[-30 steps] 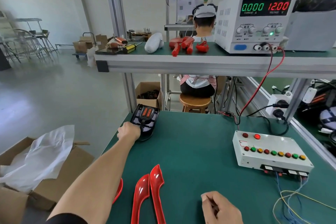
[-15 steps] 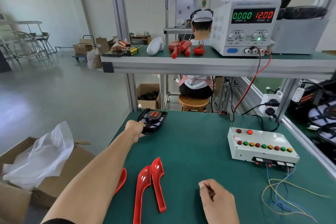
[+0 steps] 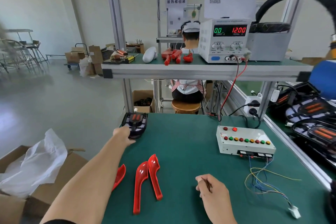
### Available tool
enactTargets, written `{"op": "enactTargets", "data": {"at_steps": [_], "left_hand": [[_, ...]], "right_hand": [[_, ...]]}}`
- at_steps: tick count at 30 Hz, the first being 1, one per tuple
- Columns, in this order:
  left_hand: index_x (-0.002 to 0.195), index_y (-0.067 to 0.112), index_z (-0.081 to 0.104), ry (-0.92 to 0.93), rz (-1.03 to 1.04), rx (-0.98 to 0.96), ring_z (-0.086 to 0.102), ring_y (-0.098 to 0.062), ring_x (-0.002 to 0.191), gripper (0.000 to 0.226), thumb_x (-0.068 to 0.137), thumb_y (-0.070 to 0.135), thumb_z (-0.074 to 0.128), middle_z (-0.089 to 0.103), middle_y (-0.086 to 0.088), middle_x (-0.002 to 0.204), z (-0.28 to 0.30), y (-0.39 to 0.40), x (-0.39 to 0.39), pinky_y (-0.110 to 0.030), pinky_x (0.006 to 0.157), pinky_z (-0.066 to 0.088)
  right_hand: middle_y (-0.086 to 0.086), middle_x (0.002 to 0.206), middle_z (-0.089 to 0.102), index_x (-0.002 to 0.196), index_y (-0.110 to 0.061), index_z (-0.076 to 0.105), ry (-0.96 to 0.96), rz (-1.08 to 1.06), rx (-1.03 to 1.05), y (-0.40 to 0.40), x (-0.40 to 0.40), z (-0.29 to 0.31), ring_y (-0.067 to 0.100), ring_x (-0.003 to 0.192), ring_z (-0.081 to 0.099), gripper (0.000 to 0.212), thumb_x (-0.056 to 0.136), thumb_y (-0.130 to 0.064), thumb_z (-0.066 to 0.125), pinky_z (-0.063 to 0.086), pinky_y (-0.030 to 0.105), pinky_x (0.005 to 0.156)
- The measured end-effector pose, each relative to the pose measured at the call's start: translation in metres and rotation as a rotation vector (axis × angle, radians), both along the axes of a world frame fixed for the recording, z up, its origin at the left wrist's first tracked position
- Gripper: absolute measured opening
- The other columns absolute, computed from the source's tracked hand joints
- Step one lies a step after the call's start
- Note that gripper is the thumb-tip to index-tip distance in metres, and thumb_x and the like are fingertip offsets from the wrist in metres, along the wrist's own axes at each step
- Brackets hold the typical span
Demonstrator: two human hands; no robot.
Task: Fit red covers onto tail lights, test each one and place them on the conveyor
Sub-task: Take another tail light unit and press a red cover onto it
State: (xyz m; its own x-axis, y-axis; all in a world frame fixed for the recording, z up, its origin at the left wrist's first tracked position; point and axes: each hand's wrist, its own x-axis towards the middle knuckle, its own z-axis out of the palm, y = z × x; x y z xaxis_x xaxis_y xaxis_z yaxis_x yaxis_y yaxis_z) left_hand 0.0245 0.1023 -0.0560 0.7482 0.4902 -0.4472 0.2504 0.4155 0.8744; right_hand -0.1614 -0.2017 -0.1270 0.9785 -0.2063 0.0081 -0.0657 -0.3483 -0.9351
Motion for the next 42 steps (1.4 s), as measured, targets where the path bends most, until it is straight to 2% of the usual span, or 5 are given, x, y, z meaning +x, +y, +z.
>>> {"op": "enactTargets", "data": {"at_steps": [7,21,29,34,42], "left_hand": [[0.133,0.004,0.056,0.045,-0.013,-0.287,0.052,-0.038,0.134,0.036,0.107,-0.004,0.032,0.055,-0.022,0.144,-0.005,0.0,-0.003,-0.057,0.112,0.042],[0.15,-0.002,0.042,-0.304,0.056,-0.82,0.047,-0.042,0.139,0.042,0.11,0.0,0.027,0.049,-0.024,0.149,0.008,-0.065,0.052,-0.049,0.116,0.038],[0.147,-0.002,0.044,-0.373,0.025,-0.851,0.056,-0.04,0.132,0.039,0.109,-0.001,0.033,0.053,-0.025,0.144,0.012,-0.07,0.078,-0.043,0.115,0.042],[0.142,0.001,0.051,-0.425,0.018,-0.771,0.069,-0.038,0.103,0.037,0.108,-0.002,0.038,0.063,-0.024,0.125,0.02,-0.059,0.098,-0.041,0.095,0.058],[0.124,-0.006,0.052,-0.339,-0.273,-0.691,0.062,-0.051,0.113,0.022,0.108,-0.002,0.038,0.065,-0.031,0.114,0.015,-0.081,0.088,-0.05,0.077,0.061]], "right_hand": [[-0.011,0.067,0.071,0.074,-0.031,0.07,-0.003,-0.028,-0.082,0.006,0.006,-0.002,0.009,0.058,0.059,0.023,0.094,-0.024,0.064,0.053,0.024,0.067],[-0.007,0.058,0.069,0.071,-0.041,0.069,-0.06,-0.057,-0.106,0.007,0.016,-0.013,0.01,0.05,0.059,0.026,0.086,-0.019,0.072,0.05,0.015,0.057],[-0.01,0.05,0.063,0.071,-0.042,0.069,-0.136,-0.096,-0.165,0.011,0.018,-0.013,0.004,0.043,0.053,0.03,0.079,-0.014,0.078,0.047,0.013,0.053],[-0.012,0.053,0.061,0.076,-0.041,0.068,-0.14,-0.115,-0.243,0.013,0.02,-0.018,0.006,0.05,0.06,0.022,0.076,-0.02,0.074,0.049,0.013,0.055],[-0.012,0.046,0.058,0.054,-0.033,0.065,-0.145,-0.152,-0.276,0.015,0.025,-0.013,0.008,0.044,0.057,0.031,0.073,-0.012,0.078,0.049,0.016,0.053]]}}
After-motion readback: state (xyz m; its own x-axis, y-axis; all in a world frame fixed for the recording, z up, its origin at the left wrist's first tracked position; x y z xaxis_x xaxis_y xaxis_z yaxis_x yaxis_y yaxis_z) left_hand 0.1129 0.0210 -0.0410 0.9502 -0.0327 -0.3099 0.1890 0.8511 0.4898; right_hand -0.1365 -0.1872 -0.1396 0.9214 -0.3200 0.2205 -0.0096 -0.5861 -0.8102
